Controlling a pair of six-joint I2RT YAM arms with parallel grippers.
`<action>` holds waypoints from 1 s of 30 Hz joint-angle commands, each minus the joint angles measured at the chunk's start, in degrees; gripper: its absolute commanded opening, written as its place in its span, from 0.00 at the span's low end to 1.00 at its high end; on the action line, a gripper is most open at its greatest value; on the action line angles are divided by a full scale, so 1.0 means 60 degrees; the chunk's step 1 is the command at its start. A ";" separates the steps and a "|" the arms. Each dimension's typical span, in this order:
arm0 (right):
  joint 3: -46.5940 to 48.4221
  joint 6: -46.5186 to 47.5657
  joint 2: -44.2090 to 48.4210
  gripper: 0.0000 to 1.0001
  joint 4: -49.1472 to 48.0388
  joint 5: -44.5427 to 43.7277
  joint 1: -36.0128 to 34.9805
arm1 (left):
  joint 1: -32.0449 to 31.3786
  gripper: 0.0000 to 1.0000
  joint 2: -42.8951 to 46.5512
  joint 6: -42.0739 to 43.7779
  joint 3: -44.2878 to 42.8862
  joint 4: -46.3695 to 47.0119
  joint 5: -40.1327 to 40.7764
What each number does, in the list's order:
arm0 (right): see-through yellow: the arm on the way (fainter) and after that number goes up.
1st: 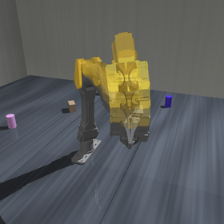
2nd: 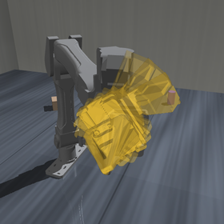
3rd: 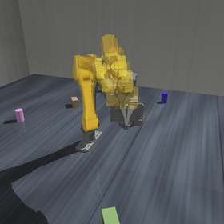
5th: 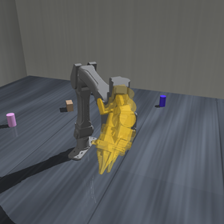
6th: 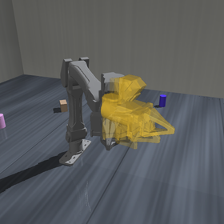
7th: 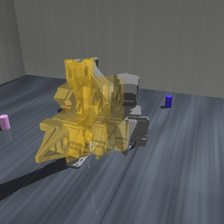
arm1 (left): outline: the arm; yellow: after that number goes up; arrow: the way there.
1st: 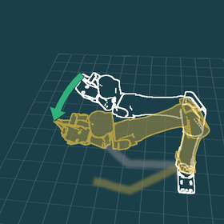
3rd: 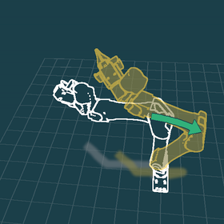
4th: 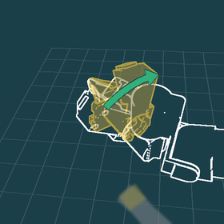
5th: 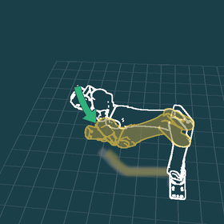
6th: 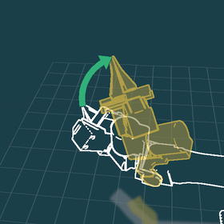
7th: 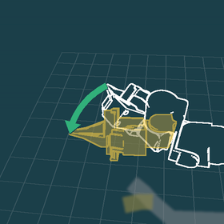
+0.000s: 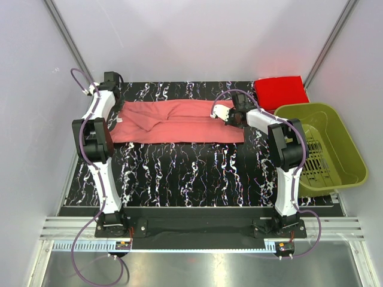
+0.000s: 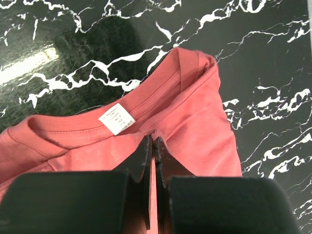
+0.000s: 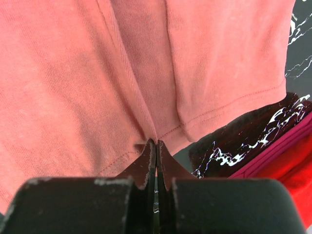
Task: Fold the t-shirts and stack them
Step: Fold the tshirt
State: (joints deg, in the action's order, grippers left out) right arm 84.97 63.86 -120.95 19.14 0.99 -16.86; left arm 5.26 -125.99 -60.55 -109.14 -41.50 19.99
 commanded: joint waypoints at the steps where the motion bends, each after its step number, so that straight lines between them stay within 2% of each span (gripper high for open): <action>1: 0.0384 -0.0037 -0.0116 0.00 -0.0274 -0.0136 0.0086 | 0.0003 0.00 -0.0036 0.0146 -0.0413 0.0719 0.0375; 8: 0.0501 -0.0168 -0.0262 0.00 -0.0157 -0.0590 0.0086 | 0.0003 0.00 -0.0065 0.0249 -0.0325 0.1159 0.0257; 10: 0.0458 -0.0183 -0.0233 0.13 -0.0318 -0.0751 0.0086 | 0.0003 0.00 -0.0051 0.0205 -0.0165 0.1319 0.0185; 11: 0.0487 -0.0198 -0.0233 0.15 -0.0376 -0.0781 0.0086 | 0.0003 0.01 -0.0065 0.0234 -0.0150 0.1393 0.0141; 14: 0.0589 -0.0576 -0.0204 0.17 -0.0711 -0.1117 0.0086 | 0.0003 0.02 -0.0066 0.0351 -0.0266 0.1364 0.0038; 16: 0.0750 -0.0929 -0.0029 0.18 -0.0758 -0.1410 0.0086 | 0.0003 0.08 0.0153 0.0453 -0.0281 0.1350 0.0096; 17: 0.0780 -0.1119 0.0074 0.22 -0.0613 -0.1309 0.0086 | 0.0017 0.20 0.0256 0.0497 -0.0267 0.1349 0.0125; 18: 0.0765 -0.1208 0.0321 0.27 -0.0597 -0.1279 0.0086 | 0.0017 0.23 0.0474 0.0556 -0.0238 0.1378 0.0155; 19: 0.0693 -0.1310 0.0454 0.37 -0.0568 -0.1236 0.0086 | 0.0003 0.26 0.0607 0.0716 -0.0208 0.1379 0.0169; 20: 0.0649 -0.1500 0.0571 0.40 -0.0451 -0.1105 0.0071 | 0.0003 0.31 0.0724 0.0804 -0.0092 0.1422 0.0184; 24: 0.0341 -0.2247 0.1348 0.40 -0.0275 -0.0942 -0.0089 | 0.0017 0.35 0.1645 0.1171 0.0742 0.1641 -0.0092; 30: -0.0245 -0.4107 0.2154 0.35 0.0325 -0.0299 -0.0689 | 0.0032 0.36 0.3066 0.2327 0.2485 0.1672 -0.1159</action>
State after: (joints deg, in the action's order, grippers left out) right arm 84.84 47.37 -112.51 19.05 -3.99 -18.50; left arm 5.26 -114.52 -51.55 -97.30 -33.32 17.26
